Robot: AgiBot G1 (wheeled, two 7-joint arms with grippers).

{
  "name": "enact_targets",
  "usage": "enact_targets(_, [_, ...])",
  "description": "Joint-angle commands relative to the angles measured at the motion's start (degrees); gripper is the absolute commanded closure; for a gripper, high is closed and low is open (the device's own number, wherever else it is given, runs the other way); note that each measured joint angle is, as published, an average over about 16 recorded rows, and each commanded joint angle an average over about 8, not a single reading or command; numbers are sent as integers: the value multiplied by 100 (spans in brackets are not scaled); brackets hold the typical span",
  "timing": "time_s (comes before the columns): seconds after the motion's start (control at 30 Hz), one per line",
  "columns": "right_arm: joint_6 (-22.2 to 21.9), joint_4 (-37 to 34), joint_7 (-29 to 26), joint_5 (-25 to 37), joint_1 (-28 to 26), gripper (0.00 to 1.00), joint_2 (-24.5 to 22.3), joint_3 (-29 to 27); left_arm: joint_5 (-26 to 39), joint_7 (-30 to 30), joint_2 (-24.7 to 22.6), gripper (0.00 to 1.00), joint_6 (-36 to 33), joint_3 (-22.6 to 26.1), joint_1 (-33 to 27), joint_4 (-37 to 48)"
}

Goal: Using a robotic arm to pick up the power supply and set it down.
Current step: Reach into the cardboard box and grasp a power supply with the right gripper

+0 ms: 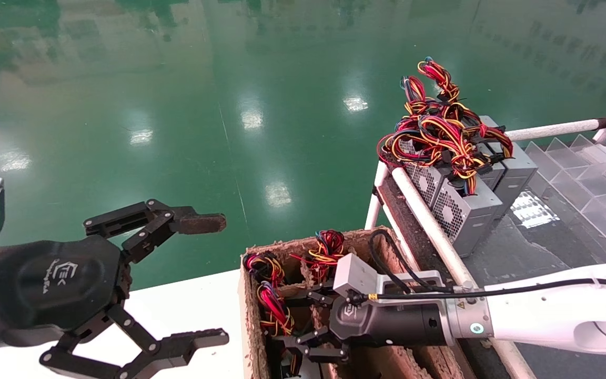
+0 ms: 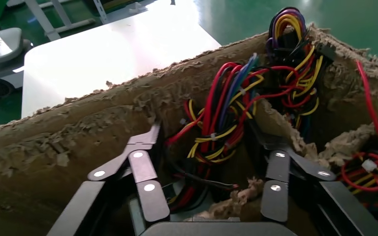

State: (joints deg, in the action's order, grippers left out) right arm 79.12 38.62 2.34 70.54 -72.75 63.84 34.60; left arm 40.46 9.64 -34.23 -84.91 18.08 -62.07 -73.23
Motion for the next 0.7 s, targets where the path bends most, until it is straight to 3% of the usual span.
enact_targets(0.03, [-35,16,37,18,-3,100,19,3,0,0,0,0,0,0,0,0])
enact_targets(0.7, [-372,527,-167,-31,176,100,-42,-81,-3,-2,2,0,2,4,-1,0])
